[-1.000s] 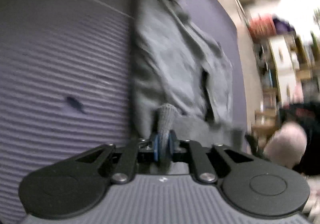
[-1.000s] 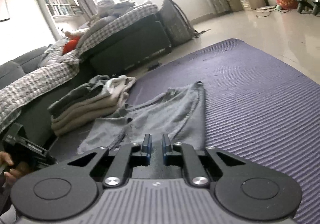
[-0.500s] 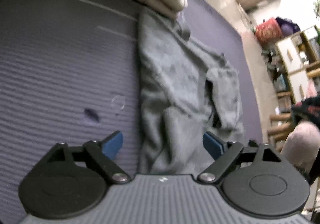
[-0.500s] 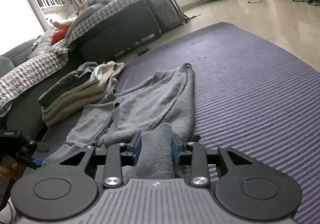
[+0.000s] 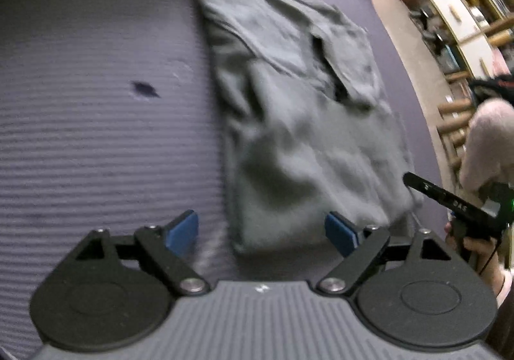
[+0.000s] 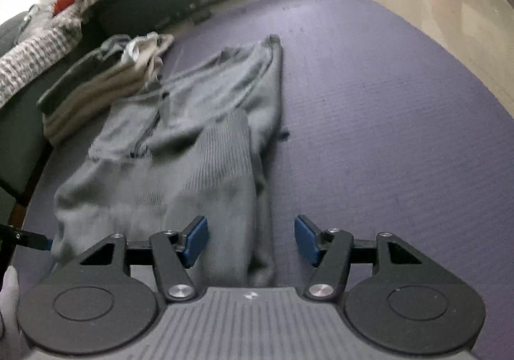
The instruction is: Fold clothes
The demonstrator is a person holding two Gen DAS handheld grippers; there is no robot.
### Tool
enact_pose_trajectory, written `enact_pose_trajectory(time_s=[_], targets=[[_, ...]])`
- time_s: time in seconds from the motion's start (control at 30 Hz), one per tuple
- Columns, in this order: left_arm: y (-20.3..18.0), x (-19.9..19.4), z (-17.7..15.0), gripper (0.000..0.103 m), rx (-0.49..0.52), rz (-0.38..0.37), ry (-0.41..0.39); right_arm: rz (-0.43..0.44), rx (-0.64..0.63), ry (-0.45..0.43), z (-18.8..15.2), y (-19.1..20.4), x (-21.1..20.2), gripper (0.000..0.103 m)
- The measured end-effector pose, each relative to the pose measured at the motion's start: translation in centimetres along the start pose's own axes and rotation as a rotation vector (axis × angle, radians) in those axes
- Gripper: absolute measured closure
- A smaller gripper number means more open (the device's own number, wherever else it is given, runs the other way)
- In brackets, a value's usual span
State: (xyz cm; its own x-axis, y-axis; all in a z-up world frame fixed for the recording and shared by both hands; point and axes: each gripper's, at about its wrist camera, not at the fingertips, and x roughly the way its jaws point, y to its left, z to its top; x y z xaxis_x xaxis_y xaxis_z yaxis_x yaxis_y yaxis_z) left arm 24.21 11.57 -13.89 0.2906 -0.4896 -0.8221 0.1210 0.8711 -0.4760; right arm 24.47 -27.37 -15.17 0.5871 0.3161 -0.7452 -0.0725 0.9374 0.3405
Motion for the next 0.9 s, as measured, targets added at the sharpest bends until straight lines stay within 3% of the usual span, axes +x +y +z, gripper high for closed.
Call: enact_pose_trajectory(time_s=[0.03,0.13,0.2,0.27,0.3,0.37,0.4,0.5,0.63,0.73,0.8,0.83,0.9], targets=[[-0.5,0.2,-0.3,0.018,0.022,0.017,-0.006,-0.003,0.007,0.012,-0.2,0.1,-0.1,0.042],[-1.7,0.4,-0.9,0.034,0.086,0.076,-0.017,-0.03,0.008,0.056,-0.7,0.8,-0.4,0.043],[-2.0,0.1,-1.2,0.056,0.134,0.118,-0.021,-0.061,-0.007,0.068,-0.9,1.4,-0.3,0.043],[-1.9,0.0,-1.2,0.072,0.154,0.142,-0.023,-0.098,-0.023,0.074,-1.1,2.0,-0.1,0.045],[-1.8,0.0,-1.2,0.084,0.163,0.155,-0.022,-0.12,-0.031,0.073,-1.1,2.4,0.0,0.05],[-1.9,0.0,-1.2,0.091,0.174,0.167,-0.019,-0.151,-0.069,0.071,-1.3,3.3,0.2,0.065],[-2.1,0.0,-1.3,0.093,0.185,0.174,-0.018,-0.131,-0.079,0.078,-1.3,3.6,0.2,0.082],[-2.7,0.0,-1.7,0.096,0.209,0.195,-0.006,-0.121,-0.078,0.1,-1.2,3.9,0.1,0.087],[-2.2,-0.6,-1.0,0.097,0.124,0.163,0.053,-0.048,0.076,0.103,-0.2,1.7,-1.8,0.09],[-2.1,-1.3,-0.7,0.097,0.118,0.153,0.098,-0.058,0.113,0.106,0.3,0.7,-2.2,0.089],[-2.4,-1.4,-0.7,0.091,0.144,0.151,0.087,-0.049,0.108,0.095,0.2,0.5,-1.9,0.083],[-2.5,-1.5,-0.6,0.09,0.16,0.171,0.076,-0.049,0.107,0.089,0.2,0.5,-1.7,0.074],[-2.5,-1.5,-0.3,0.059,0.179,0.227,0.063,-0.059,0.091,0.06,0.4,0.7,-1.7,0.063]])
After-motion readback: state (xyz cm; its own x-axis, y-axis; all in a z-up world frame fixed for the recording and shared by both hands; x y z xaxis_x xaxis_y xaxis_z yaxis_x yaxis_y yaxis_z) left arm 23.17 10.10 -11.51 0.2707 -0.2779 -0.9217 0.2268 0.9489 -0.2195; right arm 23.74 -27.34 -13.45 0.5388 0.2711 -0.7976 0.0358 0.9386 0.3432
